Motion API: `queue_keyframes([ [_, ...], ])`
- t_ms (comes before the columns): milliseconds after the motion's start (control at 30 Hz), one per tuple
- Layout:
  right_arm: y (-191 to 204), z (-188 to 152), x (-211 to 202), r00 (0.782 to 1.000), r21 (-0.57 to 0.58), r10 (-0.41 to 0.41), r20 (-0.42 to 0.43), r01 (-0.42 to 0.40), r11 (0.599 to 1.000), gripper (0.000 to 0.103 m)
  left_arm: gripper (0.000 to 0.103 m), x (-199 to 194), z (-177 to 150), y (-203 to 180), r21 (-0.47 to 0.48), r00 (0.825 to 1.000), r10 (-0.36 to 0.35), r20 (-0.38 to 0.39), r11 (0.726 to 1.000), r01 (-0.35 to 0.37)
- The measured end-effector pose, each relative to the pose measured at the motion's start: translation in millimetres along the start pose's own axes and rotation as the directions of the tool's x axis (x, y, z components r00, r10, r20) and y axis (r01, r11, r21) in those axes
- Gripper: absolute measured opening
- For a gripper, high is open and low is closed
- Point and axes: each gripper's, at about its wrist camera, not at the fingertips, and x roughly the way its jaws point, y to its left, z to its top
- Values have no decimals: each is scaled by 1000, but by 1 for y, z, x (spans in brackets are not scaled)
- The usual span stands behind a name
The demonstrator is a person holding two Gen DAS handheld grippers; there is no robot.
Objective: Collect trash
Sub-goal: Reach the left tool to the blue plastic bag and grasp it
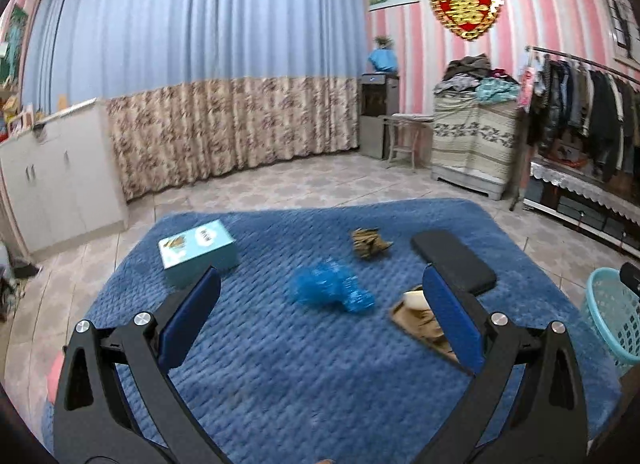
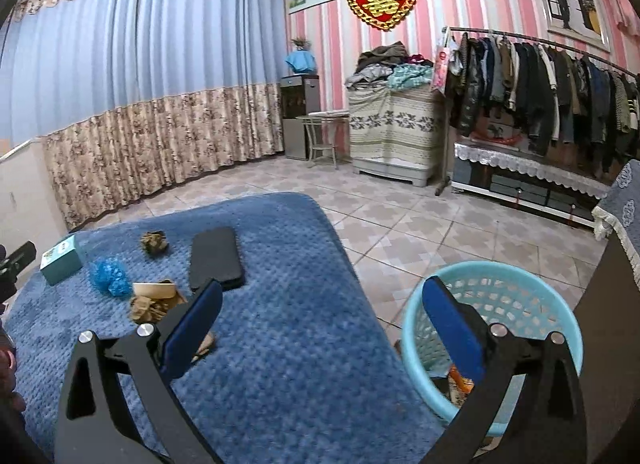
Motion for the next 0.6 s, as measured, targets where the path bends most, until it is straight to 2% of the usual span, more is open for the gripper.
queue_keyframes([
  [300,23,-2,0,1000,-45,23,-8,-24,999,98,98,-4,-1,26,-3,998,51,25,999,-51],
  [600,47,14,14,997,-66,83,-6,-83,994,98,98,2,4,53,-34,997,72,-6,997,-72],
])
